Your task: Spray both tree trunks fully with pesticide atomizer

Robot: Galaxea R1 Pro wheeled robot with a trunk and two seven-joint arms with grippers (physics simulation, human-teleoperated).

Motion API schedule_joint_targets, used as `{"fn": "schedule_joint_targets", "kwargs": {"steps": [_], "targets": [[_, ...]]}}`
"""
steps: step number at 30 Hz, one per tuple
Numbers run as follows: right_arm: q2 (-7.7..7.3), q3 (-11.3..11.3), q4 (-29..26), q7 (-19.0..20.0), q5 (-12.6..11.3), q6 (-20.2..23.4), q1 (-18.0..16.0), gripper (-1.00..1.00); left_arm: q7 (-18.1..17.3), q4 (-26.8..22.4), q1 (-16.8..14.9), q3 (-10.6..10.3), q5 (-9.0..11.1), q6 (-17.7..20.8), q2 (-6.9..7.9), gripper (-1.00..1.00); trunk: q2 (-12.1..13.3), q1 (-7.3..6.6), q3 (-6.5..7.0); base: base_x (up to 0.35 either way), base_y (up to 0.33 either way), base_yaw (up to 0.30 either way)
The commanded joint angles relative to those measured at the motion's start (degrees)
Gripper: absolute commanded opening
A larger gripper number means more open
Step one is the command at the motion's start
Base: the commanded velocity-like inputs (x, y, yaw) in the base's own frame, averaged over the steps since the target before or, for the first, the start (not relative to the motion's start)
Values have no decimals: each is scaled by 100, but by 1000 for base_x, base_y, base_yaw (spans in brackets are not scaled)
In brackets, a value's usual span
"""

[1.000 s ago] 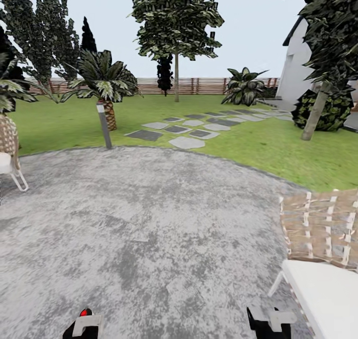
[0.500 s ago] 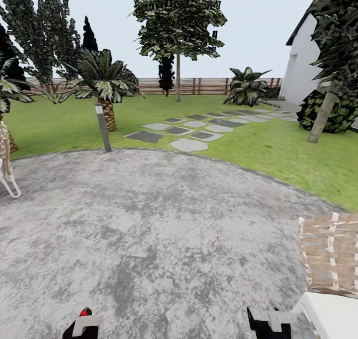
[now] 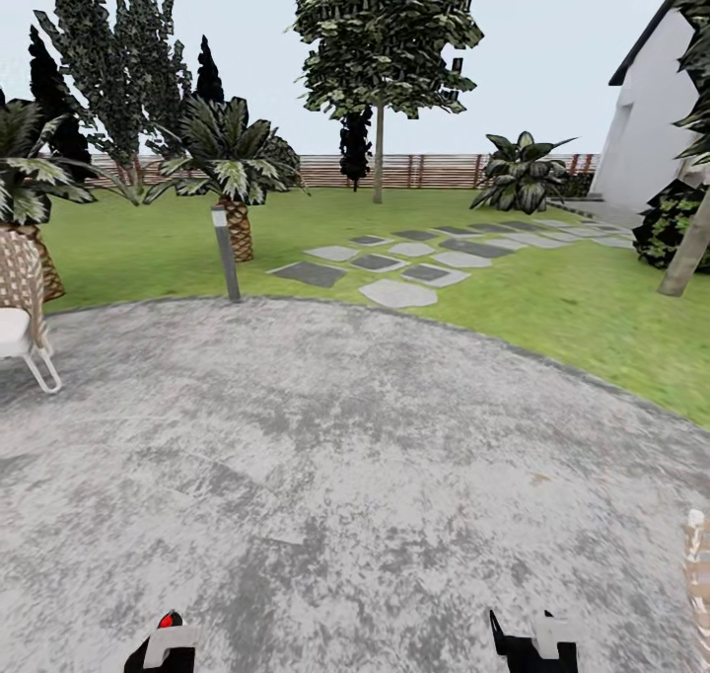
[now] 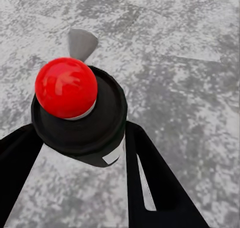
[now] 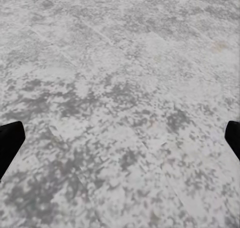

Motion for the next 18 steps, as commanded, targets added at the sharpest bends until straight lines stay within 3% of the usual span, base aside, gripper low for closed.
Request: {"fn": "schedule_joint_targets", "kwargs": {"steps": [1, 18], "targets": [[0, 0, 0, 0, 0, 0, 0, 100, 0, -1, 0, 0, 0, 0, 0, -100, 0, 0, 0, 339, 0, 4], [0, 7, 167, 0, 1, 0, -3, 100, 0, 5, 0, 0, 0, 0, 0, -100, 0, 0, 0, 339, 0, 0]]}}
